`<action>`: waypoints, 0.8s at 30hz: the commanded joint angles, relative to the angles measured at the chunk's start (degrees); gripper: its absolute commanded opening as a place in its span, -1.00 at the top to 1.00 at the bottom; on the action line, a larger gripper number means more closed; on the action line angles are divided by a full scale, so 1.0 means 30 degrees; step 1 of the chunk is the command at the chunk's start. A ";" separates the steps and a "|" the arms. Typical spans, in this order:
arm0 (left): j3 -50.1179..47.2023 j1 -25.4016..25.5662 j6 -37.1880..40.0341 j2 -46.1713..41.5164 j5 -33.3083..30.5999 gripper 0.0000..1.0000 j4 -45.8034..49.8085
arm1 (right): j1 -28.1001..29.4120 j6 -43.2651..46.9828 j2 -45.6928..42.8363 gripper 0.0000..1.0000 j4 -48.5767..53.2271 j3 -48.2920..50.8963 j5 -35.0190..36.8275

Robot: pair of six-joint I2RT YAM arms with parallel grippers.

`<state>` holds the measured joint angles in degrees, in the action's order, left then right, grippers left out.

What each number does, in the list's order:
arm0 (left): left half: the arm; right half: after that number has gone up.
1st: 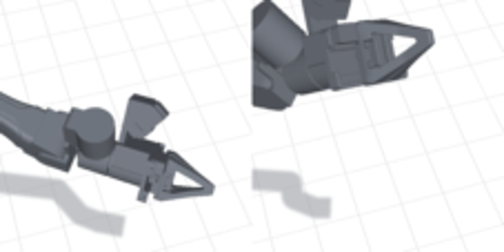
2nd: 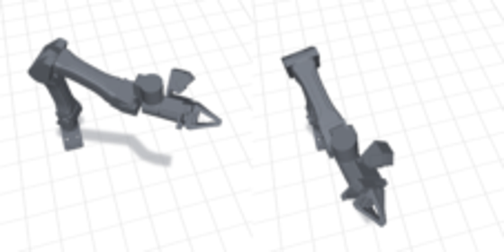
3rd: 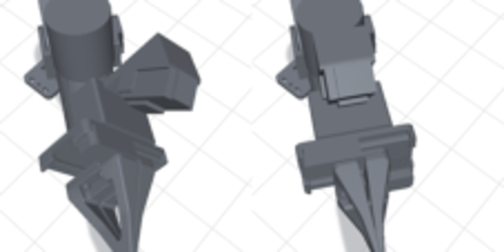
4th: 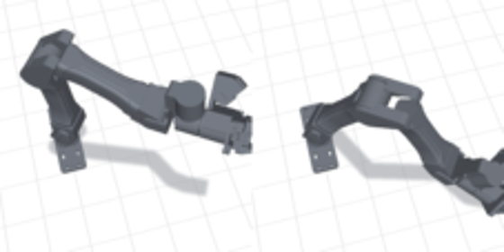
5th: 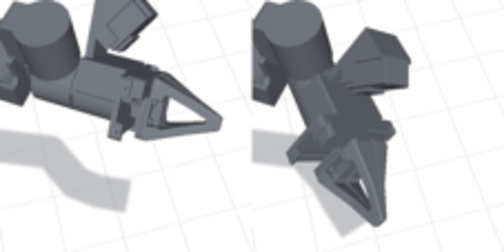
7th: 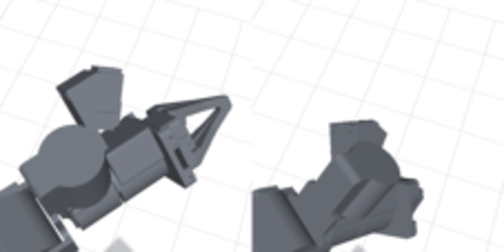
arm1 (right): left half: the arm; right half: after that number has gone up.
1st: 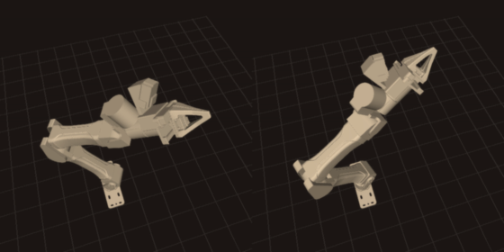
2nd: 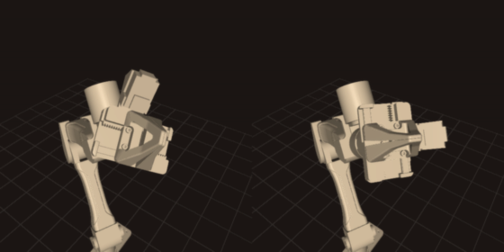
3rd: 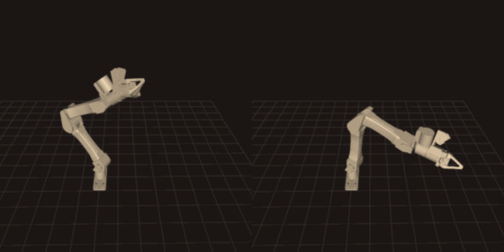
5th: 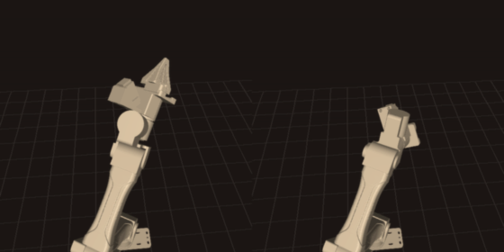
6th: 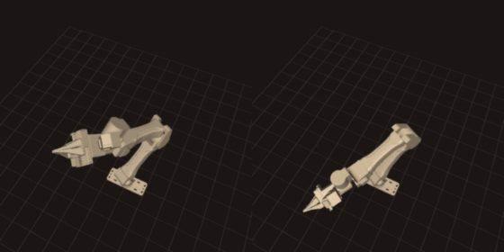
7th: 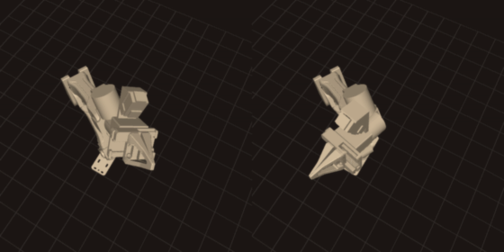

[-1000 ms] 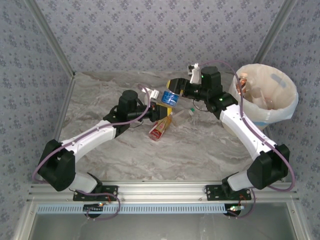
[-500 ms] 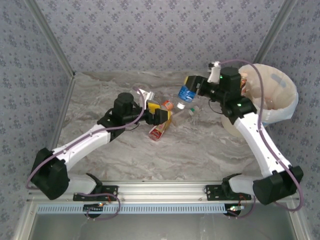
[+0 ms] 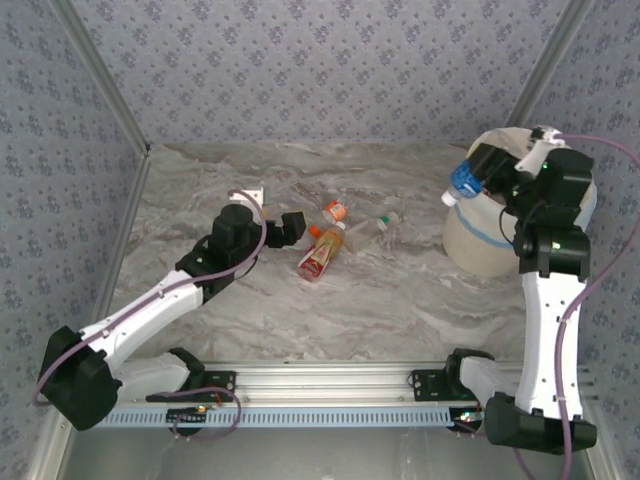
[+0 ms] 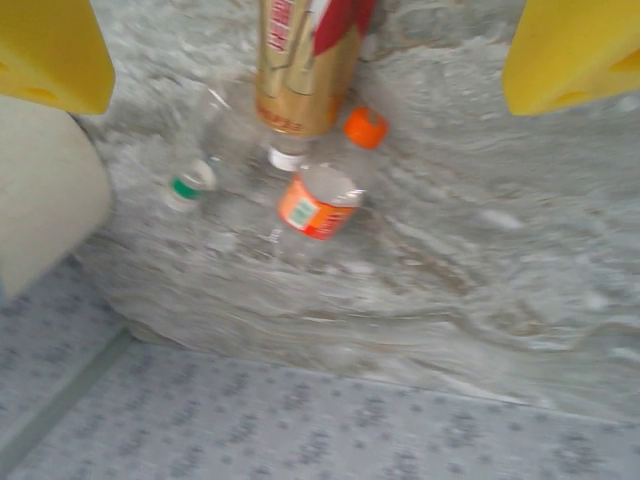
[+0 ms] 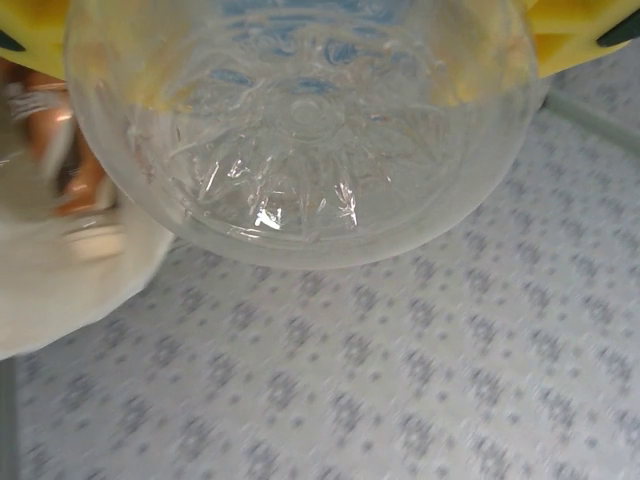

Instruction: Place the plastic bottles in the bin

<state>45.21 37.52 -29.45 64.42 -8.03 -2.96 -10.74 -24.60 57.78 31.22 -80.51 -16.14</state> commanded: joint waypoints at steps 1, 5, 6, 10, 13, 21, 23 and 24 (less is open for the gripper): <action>-0.0336 -0.0151 -0.0878 -0.0896 -0.3272 -0.99 0.0773 | -0.1551 0.0979 -0.0081 -0.13 0.0872 -0.0926 0.0232; -0.0957 -0.0383 -0.1254 -0.1557 -0.3790 -0.99 0.0778 | -0.3386 0.1168 0.0155 -0.13 0.0756 -0.1242 0.0921; -0.1085 -0.0452 -0.1328 -0.1679 -0.3829 -0.99 0.0803 | -0.3823 0.1197 0.0235 -0.12 0.0676 -0.1259 0.1147; -0.1384 -0.0722 -0.1650 -0.2013 -0.3991 -0.99 0.0870 | -0.5388 0.1242 0.0779 -0.12 0.0360 -0.1274 0.1485; -0.1504 -0.0865 -0.1861 -0.2109 -0.4015 -0.99 0.0870 | -0.6306 0.1359 0.1466 -0.12 0.0466 -0.1401 0.1645; -0.1744 -0.1076 -0.2167 -0.1908 -0.3957 -0.99 0.0694 | -0.7168 0.1920 0.3577 -0.30 0.1816 -0.1161 0.0602; -0.1719 -0.1108 -0.2194 -0.1837 -0.3804 -0.99 0.0694 | -0.7149 0.2022 0.4375 -0.46 0.2587 -0.1434 0.0384; -0.1727 -0.1109 -0.2192 -0.1845 -0.3743 -0.99 0.0722 | -0.7150 0.2026 0.4635 -0.60 0.2812 -0.1542 0.0359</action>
<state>40.27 34.48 -35.29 59.24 -18.90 -0.60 -31.90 -19.53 69.69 35.90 -83.18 -13.30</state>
